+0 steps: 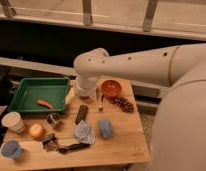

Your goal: Stack cups on top of each other

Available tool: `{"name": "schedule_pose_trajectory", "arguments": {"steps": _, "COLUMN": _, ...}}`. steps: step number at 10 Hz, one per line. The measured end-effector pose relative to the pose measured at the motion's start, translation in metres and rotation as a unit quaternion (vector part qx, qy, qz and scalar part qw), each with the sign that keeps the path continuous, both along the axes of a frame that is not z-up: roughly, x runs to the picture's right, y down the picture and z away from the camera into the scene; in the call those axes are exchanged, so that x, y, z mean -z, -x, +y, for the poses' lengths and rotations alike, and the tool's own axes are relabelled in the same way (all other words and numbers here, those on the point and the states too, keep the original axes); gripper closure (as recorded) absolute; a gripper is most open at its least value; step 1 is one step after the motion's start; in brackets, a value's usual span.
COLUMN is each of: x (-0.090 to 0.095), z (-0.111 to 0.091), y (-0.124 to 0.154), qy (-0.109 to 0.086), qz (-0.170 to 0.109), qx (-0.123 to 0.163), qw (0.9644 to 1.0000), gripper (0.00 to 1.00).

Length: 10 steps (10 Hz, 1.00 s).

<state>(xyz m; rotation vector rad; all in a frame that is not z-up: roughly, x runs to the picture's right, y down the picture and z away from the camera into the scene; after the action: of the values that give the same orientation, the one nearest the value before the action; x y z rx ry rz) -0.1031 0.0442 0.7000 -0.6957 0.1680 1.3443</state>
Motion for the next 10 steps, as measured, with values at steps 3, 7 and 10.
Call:
{"name": "schedule_pose_trajectory", "arguments": {"steps": 3, "x": -0.017, "z": -0.007, "y": 0.066, "qy": -0.004, "qz": -0.03, "qx": 0.042, "qw": 0.9986, "gripper": 0.2}}
{"name": "schedule_pose_trajectory", "arguments": {"steps": 7, "x": -0.028, "z": 0.002, "y": 0.111, "qy": -0.006, "qz": -0.058, "qx": 0.07, "qw": 0.9958, "gripper": 0.2}}
{"name": "schedule_pose_trajectory", "arguments": {"steps": 10, "x": -0.027, "z": 0.002, "y": 0.112, "qy": -0.008, "qz": -0.059, "qx": 0.072, "qw": 0.9956, "gripper": 0.2}}
